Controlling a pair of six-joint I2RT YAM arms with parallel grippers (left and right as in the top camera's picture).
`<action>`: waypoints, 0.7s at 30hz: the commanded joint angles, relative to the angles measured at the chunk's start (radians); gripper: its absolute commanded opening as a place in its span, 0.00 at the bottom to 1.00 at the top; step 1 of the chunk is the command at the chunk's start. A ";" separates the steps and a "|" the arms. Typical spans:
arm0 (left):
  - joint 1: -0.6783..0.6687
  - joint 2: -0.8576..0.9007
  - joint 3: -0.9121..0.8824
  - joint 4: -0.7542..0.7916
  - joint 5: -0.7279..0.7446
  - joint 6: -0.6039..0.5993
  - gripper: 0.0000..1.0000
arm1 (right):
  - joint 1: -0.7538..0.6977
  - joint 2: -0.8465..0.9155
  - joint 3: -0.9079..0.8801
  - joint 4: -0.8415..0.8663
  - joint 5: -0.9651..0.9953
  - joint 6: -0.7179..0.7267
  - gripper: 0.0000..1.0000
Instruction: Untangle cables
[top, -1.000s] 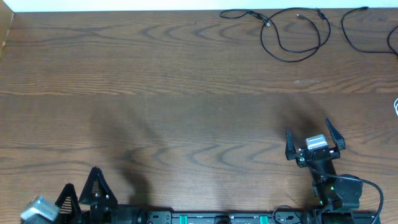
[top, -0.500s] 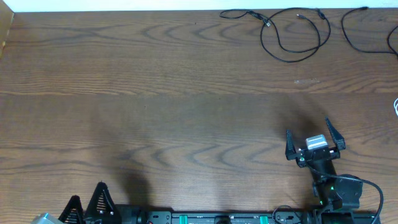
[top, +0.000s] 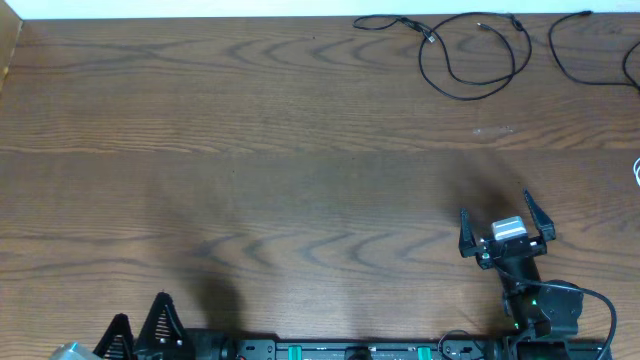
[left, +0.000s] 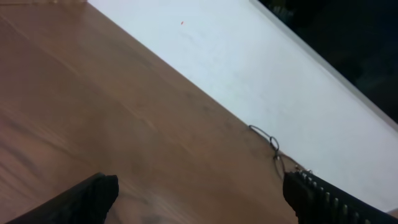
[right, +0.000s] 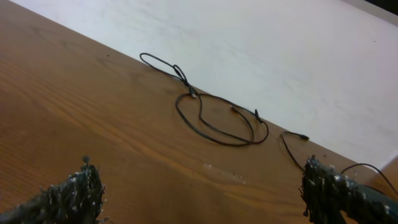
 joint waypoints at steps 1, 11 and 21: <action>0.003 -0.005 -0.033 0.043 0.010 -0.010 0.91 | 0.008 -0.007 -0.002 -0.004 -0.009 -0.010 0.99; 0.003 -0.005 -0.273 0.374 0.009 -0.009 0.91 | 0.008 -0.007 -0.002 -0.004 -0.009 -0.010 0.99; 0.003 0.008 -0.519 0.552 -0.068 -0.009 0.92 | 0.008 -0.007 -0.002 -0.004 -0.009 -0.010 0.99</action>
